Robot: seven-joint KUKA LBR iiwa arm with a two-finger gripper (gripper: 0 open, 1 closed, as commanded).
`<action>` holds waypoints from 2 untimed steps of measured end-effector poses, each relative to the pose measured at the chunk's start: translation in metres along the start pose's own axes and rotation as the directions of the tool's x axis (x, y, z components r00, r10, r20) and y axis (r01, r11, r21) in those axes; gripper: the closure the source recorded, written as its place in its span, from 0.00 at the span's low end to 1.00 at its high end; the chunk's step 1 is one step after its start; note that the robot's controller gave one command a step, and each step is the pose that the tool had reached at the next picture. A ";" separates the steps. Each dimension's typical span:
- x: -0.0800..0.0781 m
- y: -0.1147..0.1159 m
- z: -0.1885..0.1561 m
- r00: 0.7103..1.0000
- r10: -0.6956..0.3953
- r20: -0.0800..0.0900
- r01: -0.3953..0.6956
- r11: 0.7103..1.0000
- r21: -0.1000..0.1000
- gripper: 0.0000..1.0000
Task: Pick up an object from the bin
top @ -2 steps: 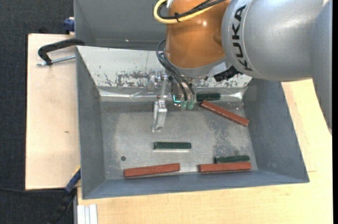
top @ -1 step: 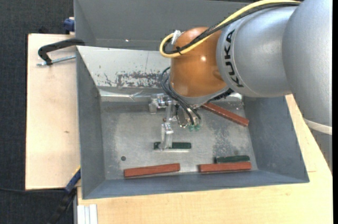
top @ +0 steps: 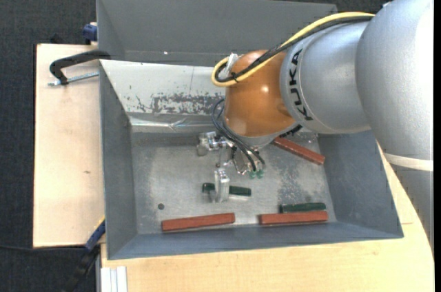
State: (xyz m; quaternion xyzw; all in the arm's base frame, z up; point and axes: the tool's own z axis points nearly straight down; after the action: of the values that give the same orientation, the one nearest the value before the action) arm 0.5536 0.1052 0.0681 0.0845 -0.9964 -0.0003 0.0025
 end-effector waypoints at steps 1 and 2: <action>0.049 -0.047 -0.016 0.986 -0.169 0.004 0.169 0.986 0.001 1.00; 0.049 -0.046 -0.016 0.985 -0.170 0.004 0.170 0.985 0.001 1.00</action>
Offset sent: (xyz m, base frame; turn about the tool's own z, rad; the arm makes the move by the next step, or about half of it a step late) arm 0.0000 0.0000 0.0000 0.0000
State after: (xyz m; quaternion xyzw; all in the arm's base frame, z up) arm 0.5132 0.0512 0.0842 0.1690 -0.9856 -0.0005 0.0003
